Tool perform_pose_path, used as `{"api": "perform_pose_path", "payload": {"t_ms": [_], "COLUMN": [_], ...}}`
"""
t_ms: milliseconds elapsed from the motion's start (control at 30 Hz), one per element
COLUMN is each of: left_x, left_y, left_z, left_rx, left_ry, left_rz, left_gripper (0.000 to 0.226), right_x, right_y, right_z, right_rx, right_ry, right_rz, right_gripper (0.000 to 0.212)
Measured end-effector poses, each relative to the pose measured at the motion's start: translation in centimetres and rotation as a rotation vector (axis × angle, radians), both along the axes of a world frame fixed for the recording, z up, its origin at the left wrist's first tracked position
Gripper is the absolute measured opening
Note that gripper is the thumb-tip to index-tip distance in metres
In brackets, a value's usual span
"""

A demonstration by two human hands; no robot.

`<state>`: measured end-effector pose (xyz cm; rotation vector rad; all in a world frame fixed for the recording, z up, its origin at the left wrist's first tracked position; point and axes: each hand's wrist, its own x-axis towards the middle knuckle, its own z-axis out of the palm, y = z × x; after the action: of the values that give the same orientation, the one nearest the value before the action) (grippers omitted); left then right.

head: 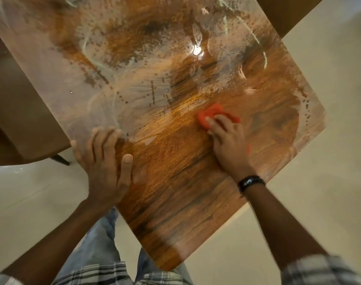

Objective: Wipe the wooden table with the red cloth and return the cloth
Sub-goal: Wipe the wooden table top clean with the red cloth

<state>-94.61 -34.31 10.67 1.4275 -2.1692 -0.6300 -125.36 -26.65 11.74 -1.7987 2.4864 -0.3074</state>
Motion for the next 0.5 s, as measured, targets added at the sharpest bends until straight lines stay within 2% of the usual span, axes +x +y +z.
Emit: {"api": "perform_pose_path", "payload": {"t_ms": [100, 167, 200, 300, 400, 500], "left_x": [0.3, -0.2, -0.4, -0.4, 0.3, 1.5], "left_y": [-1.2, -1.6, -1.5, -1.1, -0.8, -1.1], "left_z": [-0.3, -0.1, 0.1, 0.4, 0.5, 0.1], "left_rx": [0.017, 0.13, 0.214, 0.422, 0.532, 0.608], "left_ry": [0.014, 0.146, 0.233, 0.441, 0.567, 0.718], "left_rz": [0.267, 0.439, 0.492, 0.526, 0.486, 0.476], "left_gripper": [0.069, 0.069, 0.068, 0.07, 0.072, 0.092], "right_x": [-5.3, -4.4, -2.7, 5.6, 15.6, 22.6], "right_y": [-1.8, -3.2, -3.8, -4.3, -2.2, 0.9], "right_z": [0.0, 0.2, 0.4, 0.5, 1.0, 2.4], "right_rx": [-0.022, -0.024, -0.028, -0.051, 0.001, 0.124], "right_ry": [-0.049, -0.08, -0.077, -0.08, -0.153, -0.196], "right_rz": [-0.315, -0.456, -0.444, -0.179, 0.1, 0.369], "right_gripper": [0.036, 0.037, 0.037, 0.036, 0.046, 0.053]}}
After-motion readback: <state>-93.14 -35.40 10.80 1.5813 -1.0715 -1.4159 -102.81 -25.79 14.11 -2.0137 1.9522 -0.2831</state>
